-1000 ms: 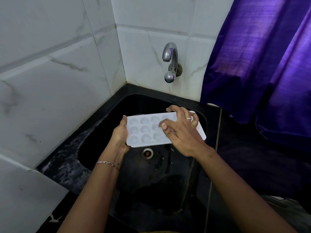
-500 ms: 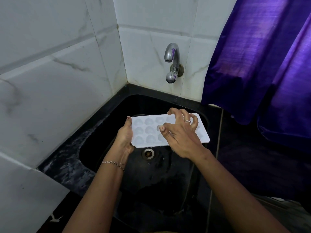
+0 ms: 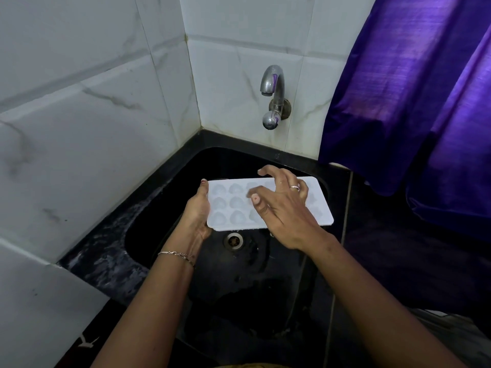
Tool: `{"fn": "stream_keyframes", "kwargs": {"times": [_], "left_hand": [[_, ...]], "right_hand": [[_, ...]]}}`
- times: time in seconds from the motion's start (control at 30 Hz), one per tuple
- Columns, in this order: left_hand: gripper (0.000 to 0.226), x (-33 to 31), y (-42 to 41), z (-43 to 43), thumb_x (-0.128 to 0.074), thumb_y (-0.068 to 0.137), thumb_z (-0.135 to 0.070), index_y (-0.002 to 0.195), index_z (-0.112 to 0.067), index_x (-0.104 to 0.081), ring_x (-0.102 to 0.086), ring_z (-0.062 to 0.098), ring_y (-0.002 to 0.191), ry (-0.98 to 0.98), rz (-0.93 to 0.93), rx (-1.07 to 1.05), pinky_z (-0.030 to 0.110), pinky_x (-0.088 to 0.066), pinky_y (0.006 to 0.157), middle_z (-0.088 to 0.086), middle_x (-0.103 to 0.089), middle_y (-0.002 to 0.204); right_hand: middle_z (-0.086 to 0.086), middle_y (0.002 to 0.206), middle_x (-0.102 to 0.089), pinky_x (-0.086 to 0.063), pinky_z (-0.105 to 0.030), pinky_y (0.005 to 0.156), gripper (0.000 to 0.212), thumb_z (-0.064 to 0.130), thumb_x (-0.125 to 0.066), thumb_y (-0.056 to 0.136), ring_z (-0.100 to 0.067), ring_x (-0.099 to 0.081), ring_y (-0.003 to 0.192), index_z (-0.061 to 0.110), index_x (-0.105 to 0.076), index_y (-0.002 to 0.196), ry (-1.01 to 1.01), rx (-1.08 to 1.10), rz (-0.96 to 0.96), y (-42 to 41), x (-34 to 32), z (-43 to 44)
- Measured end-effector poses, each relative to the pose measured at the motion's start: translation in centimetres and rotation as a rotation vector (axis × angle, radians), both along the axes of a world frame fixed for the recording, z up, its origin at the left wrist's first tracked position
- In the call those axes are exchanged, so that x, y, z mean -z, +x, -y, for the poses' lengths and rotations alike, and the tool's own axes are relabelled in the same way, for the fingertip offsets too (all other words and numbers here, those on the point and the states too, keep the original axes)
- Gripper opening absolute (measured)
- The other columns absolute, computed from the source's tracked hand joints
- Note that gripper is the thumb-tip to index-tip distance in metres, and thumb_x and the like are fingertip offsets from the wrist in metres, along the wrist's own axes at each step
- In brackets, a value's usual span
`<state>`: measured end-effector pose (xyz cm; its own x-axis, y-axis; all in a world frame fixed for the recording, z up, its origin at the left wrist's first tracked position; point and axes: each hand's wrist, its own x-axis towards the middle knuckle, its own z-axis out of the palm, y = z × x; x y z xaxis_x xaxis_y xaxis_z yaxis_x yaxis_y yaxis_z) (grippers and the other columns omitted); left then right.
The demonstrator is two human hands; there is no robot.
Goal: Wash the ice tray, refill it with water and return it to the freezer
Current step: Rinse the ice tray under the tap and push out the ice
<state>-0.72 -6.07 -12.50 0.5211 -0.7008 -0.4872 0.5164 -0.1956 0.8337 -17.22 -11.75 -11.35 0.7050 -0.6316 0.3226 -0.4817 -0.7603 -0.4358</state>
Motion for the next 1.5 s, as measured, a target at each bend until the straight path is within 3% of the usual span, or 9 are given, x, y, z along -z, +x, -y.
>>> {"fn": "stream_keyframes", "kwargs": {"times": [0.17,0.27,0.4,0.57,0.73,0.9,1.07,1.37,1.5], "left_hand": [[0.048,-0.1,-0.3,0.0,-0.03,0.102,-0.049,0.096,-0.013,-0.062,-0.067,0.028,0.078,0.022,0.011,0.013,0.037,-0.054,0.066,0.011,-0.07,0.087],[0.048,-0.1,-0.1,0.0,-0.031,0.102,-0.048,0.098,-0.011,-0.062,-0.068,0.03,0.08,0.023,0.018,0.015,0.039,-0.055,0.07,0.011,-0.071,0.089],[0.048,-0.1,-0.3,-0.1,-0.031,0.102,-0.048,0.097,-0.011,-0.062,-0.068,0.029,0.079,0.027,0.018,0.017,0.036,-0.053,0.064,0.011,-0.07,0.088],[0.047,-0.3,-0.1,0.1,-0.033,0.102,-0.048,0.096,-0.012,-0.062,-0.068,0.029,0.079,0.032,0.017,0.011,0.038,-0.054,0.066,0.011,-0.07,0.088],[0.048,0.0,-0.2,0.0,-0.031,0.102,-0.047,0.091,-0.013,-0.062,-0.068,0.026,0.071,0.011,-0.001,0.027,0.035,-0.053,0.06,0.005,-0.073,0.069],[0.049,0.1,0.0,0.2,-0.03,0.102,-0.048,0.094,-0.012,-0.063,-0.07,0.022,0.06,0.003,0.013,0.031,0.028,-0.054,0.047,0.005,-0.073,0.068],[0.049,0.3,0.0,0.1,-0.03,0.102,-0.048,0.094,-0.013,-0.063,-0.07,0.025,0.069,-0.017,0.004,0.038,0.035,-0.054,0.06,0.005,-0.074,0.07],[0.052,0.7,-0.1,0.4,-0.031,0.102,-0.047,0.101,-0.005,-0.063,-0.07,0.023,0.061,-0.007,-0.022,0.0,0.028,-0.055,0.049,0.01,-0.073,0.073],[0.052,0.9,-0.2,0.6,-0.031,0.102,-0.047,0.103,-0.005,-0.063,-0.071,0.021,0.067,-0.007,-0.017,0.01,0.027,-0.054,0.054,0.01,-0.073,0.078]], "right_hand": [[0.008,0.142,-0.033,-0.01,-0.047,0.109,0.064,0.059,-0.009,0.096,-0.017,-0.025,0.134,0.035,-0.068,0.097,-0.096,-0.065,-0.124,1.5,0.1,-0.5],[0.008,0.141,-0.033,-0.01,-0.046,0.108,0.058,0.057,-0.013,0.097,-0.016,-0.025,0.134,0.036,-0.067,0.101,-0.074,-0.087,-0.127,1.4,0.6,-0.3],[0.007,0.135,-0.036,-0.012,-0.047,0.108,0.059,0.057,-0.013,0.097,-0.016,-0.027,0.131,0.035,-0.067,0.095,-0.072,-0.041,-0.111,1.3,0.8,-0.5],[0.008,0.141,-0.031,-0.011,-0.047,0.108,0.055,0.057,-0.014,0.098,-0.017,-0.023,0.134,0.038,-0.066,0.101,-0.105,-0.04,-0.15,1.6,0.9,-0.5],[0.008,0.137,-0.034,-0.012,-0.048,0.108,0.058,0.056,-0.014,0.097,-0.016,-0.024,0.133,0.035,-0.068,0.095,-0.065,-0.048,-0.099,1.4,0.8,-0.2],[0.008,0.141,-0.03,-0.01,-0.047,0.108,0.051,0.055,-0.017,0.098,-0.017,-0.022,0.135,0.04,-0.065,0.101,-0.095,-0.041,-0.146,1.5,1.0,-0.3],[0.008,0.137,-0.033,-0.011,-0.047,0.108,0.053,0.055,-0.017,0.098,-0.017,-0.024,0.134,0.037,-0.067,0.097,-0.083,-0.022,-0.118,1.5,1.0,-0.1],[0.004,0.144,-0.031,-0.009,-0.044,0.106,0.041,0.048,-0.026,0.098,-0.019,-0.025,0.134,0.036,-0.062,0.111,-0.155,-0.065,-0.103,2.4,0.3,-1.1],[0.004,0.143,-0.033,-0.011,-0.047,0.107,0.047,0.051,-0.023,0.095,-0.02,-0.028,0.132,0.034,-0.065,0.109,-0.182,-0.096,-0.177,3.8,0.5,-1.9]]}}
